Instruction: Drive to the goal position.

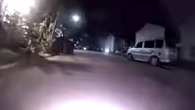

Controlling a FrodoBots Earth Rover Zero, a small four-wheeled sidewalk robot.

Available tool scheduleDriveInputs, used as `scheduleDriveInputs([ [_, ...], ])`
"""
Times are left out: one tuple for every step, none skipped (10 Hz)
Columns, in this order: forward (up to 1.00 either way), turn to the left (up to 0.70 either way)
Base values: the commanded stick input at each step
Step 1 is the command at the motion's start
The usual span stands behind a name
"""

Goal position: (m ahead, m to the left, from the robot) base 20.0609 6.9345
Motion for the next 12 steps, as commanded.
scheduleDriveInputs([
  [0.85,0.0],
  [0.85,0.0],
  [0.85,0.0],
  [0.85,0.0],
  [0.85,0.0],
  [0.85,0.0],
  [0.85,0.0],
  [0.85,0.0],
  [0.85,0.0],
  [0.85,0.0],
  [0.85,0.0],
  [0.85,0.0],
])
